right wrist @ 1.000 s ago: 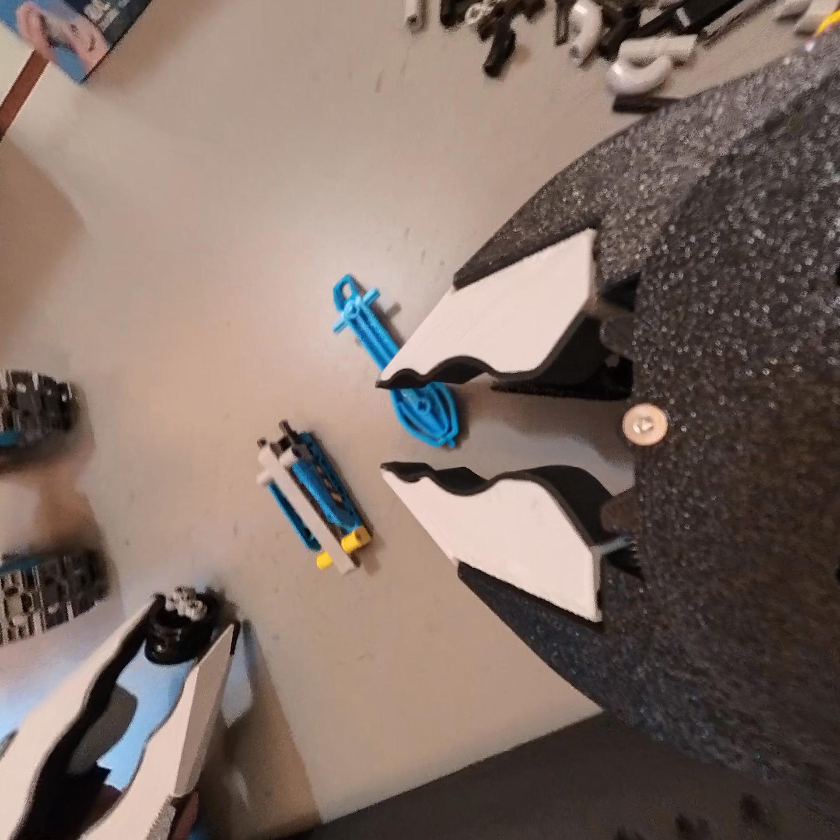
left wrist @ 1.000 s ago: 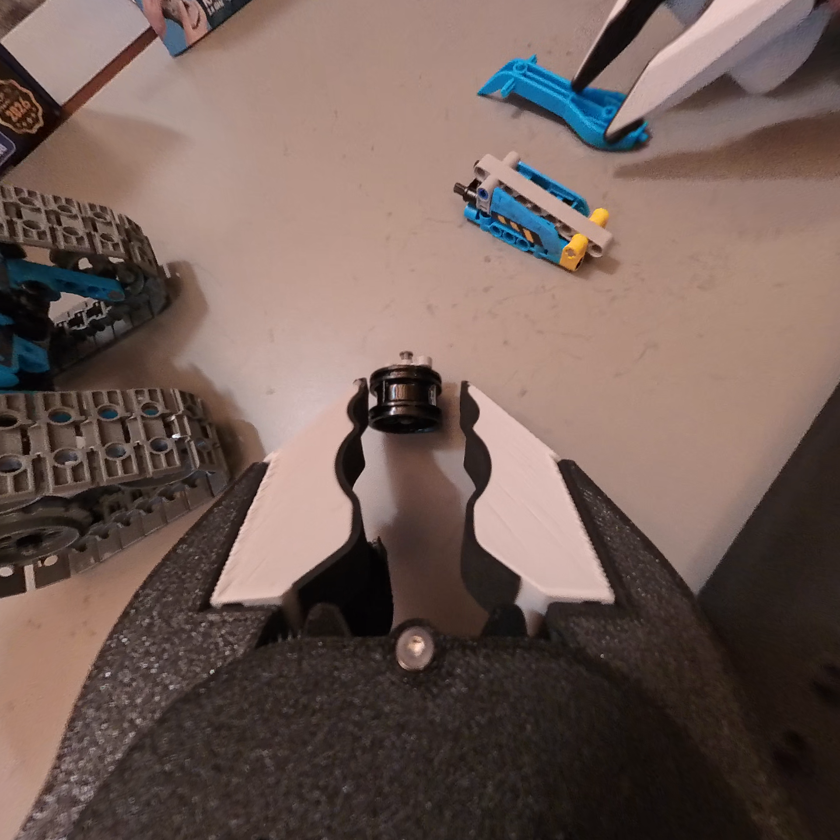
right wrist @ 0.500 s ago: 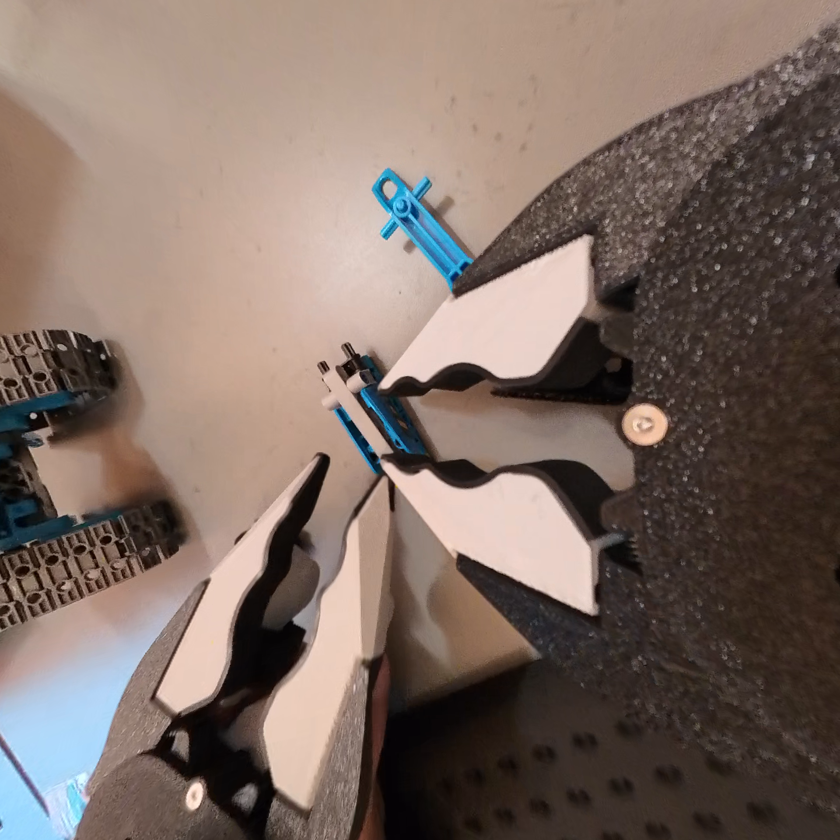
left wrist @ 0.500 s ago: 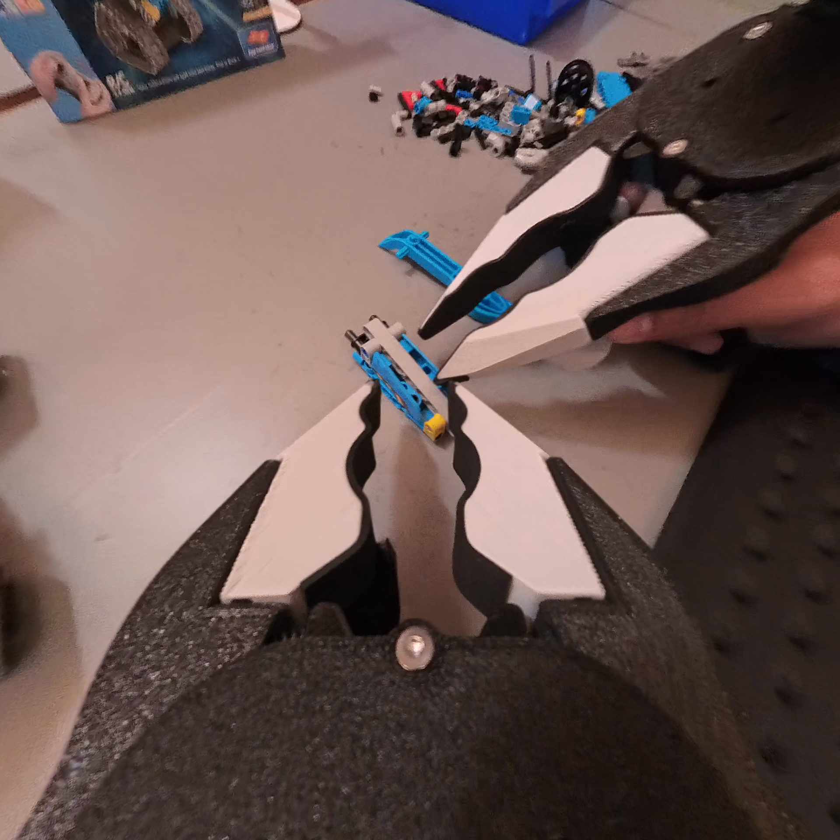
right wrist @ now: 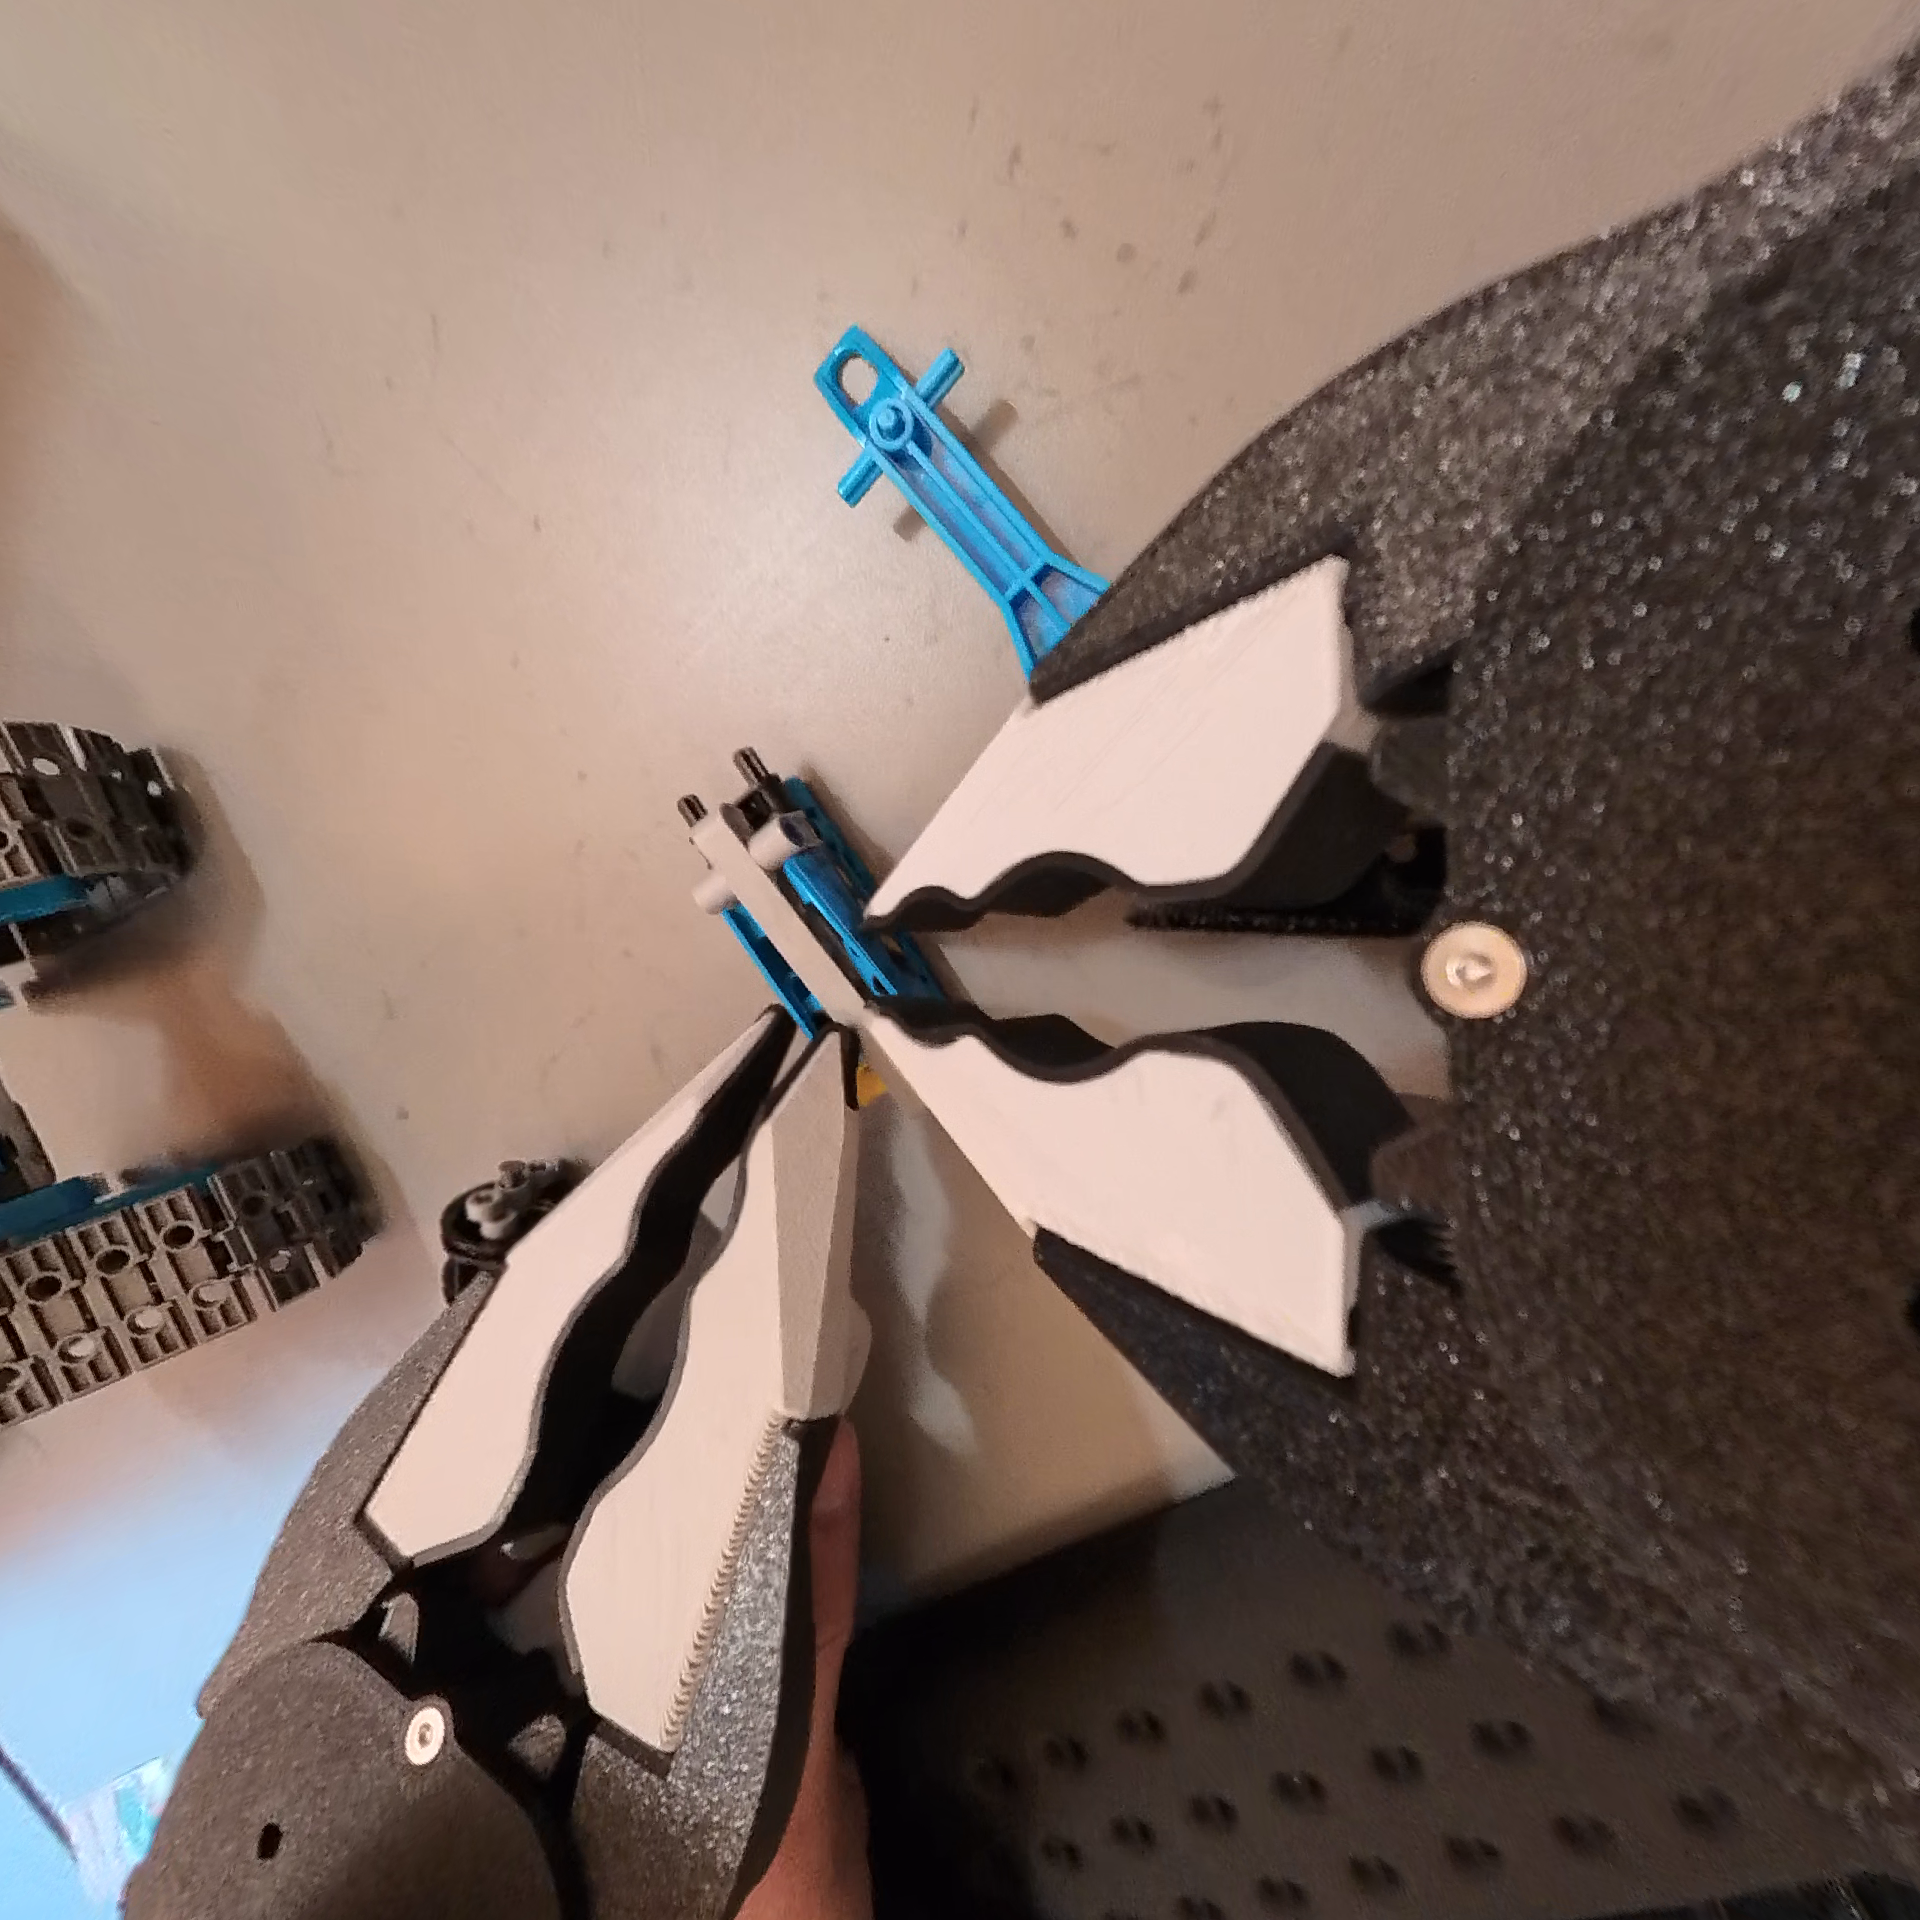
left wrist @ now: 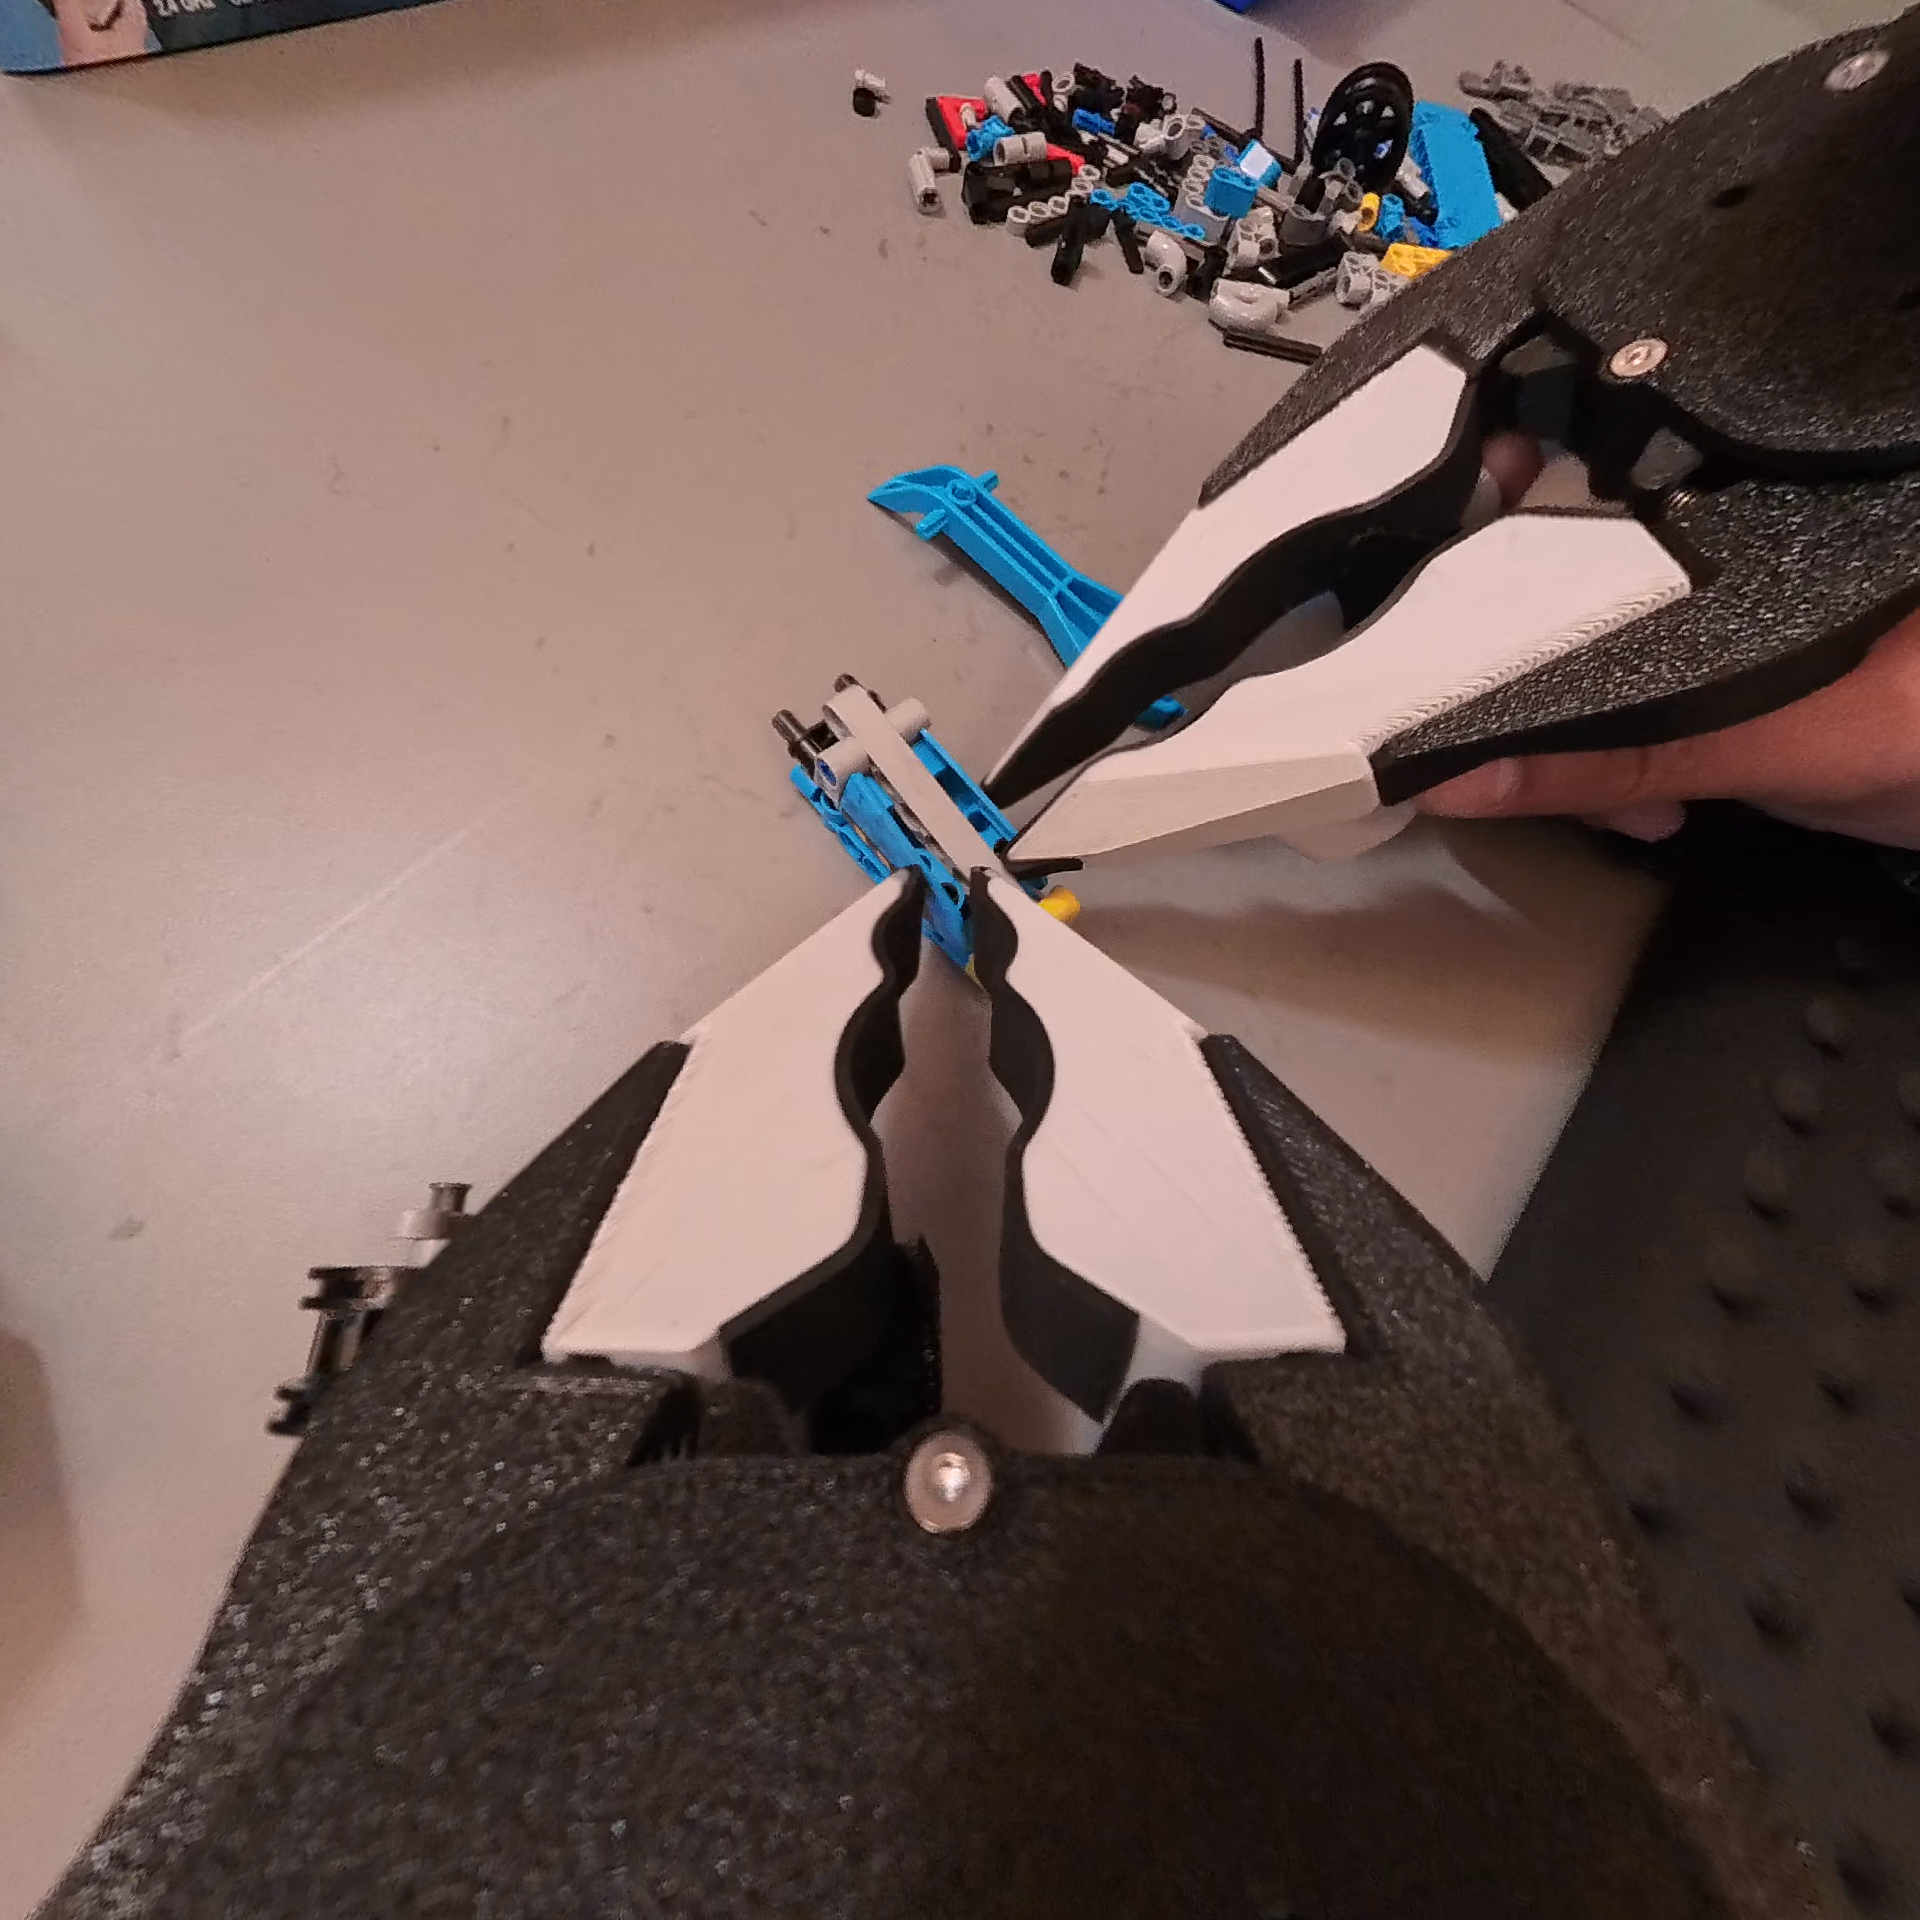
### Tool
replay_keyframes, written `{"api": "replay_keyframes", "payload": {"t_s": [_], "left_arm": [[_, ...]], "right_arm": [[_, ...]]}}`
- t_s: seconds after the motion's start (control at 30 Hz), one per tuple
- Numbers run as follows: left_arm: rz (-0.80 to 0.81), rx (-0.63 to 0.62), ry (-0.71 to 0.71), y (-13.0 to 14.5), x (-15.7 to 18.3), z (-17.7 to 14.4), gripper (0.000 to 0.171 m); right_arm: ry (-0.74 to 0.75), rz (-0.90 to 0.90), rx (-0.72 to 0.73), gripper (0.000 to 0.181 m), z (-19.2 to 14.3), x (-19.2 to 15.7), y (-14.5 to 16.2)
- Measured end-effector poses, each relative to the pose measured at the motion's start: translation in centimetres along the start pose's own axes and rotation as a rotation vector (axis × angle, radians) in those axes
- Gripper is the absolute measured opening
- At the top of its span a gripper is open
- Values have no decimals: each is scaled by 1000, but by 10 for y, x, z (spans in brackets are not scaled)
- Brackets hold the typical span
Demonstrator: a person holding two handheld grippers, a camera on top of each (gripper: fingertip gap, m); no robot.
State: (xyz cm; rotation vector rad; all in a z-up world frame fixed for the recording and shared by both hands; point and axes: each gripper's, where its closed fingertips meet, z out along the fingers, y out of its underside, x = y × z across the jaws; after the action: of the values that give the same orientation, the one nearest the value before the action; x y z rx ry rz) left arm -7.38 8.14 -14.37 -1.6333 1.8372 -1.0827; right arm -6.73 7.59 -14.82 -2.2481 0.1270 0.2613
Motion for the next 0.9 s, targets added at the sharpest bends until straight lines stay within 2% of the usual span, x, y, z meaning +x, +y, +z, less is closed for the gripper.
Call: {"api": "replay_keyframes", "payload": {"t_s": [0.1, 0.53, 0.73, 0.9], "left_arm": [[-6, -5, -9, 1, -1, 0, 4], [-4, -3, -94, 0, -4, 4, 3], [-22, 3, -153, -2, -6, 6, 2], [-36, 6, -146, -2, -5, 6, 2]], "right_arm": [[-20, 37, -3, 8, 0, 0, 1], [108, 26, -31, 1, 0, 5, 1], [124, 48, -19, 1, 0, 8, 0], [124, 47, -9, 1, -1, 8, 0]]}}
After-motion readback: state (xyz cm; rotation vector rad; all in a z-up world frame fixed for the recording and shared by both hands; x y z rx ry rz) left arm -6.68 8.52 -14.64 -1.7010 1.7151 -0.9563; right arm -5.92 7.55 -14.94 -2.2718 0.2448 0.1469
